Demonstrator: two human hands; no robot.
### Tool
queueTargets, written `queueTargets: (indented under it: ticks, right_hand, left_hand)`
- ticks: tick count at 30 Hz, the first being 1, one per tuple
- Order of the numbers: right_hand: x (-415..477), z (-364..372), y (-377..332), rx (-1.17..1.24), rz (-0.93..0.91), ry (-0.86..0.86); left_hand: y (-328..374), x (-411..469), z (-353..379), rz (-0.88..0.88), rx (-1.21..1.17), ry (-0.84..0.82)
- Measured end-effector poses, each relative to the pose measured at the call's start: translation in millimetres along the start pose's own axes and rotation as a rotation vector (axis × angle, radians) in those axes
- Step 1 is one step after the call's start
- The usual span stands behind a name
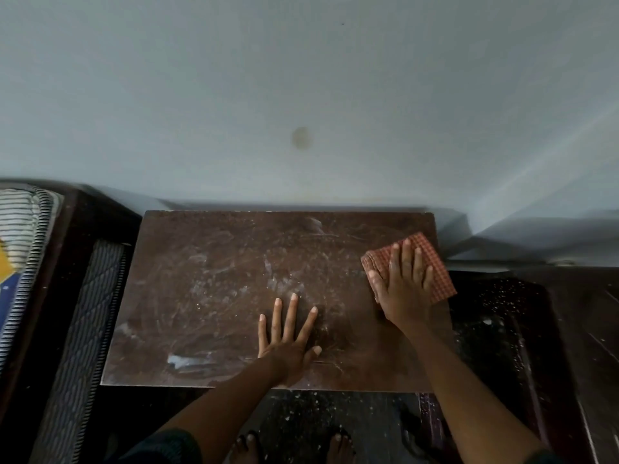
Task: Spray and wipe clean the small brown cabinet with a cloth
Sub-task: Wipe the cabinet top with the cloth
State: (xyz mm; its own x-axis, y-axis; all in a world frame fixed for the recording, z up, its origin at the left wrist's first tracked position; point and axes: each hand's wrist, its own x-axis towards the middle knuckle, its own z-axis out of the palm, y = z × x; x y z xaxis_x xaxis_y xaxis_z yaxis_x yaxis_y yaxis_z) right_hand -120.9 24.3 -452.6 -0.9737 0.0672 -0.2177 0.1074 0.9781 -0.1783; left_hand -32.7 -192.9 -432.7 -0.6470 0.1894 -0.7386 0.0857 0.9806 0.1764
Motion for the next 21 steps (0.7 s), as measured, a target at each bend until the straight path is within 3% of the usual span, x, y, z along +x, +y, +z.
queueTargets:
  ticks: [5,10,15,19,21]
  right_hand:
    - [9.5,6.9,-35.1,-0.065,-0.137,-0.085]
    - [-27.7,7.6,4.4,-0.170,-0.328,-0.109]
    - [-9.2,-5.7,34.3,-0.161,-0.170,-0.148]
    - [35.6,-15.3,2.5,-0.077,-0.006,-0.080]
    - [56.0,-14.6,-17.2,-0.045,0.017,-0.133]
  left_hand:
    - [-2.5,1.6,2.7,0.016,0.001,0.013]
    - [-2.7,5.4,5.8,0.046,-0.021,0.019]
    - [-8.9,9.0,11.7,0.006,0.045,0.118]
    - [-7.8,7.8,12.9,-0.076,0.028,0.050]
    - [-5.6,12.2,17.0,-0.006,0.033,0.208]
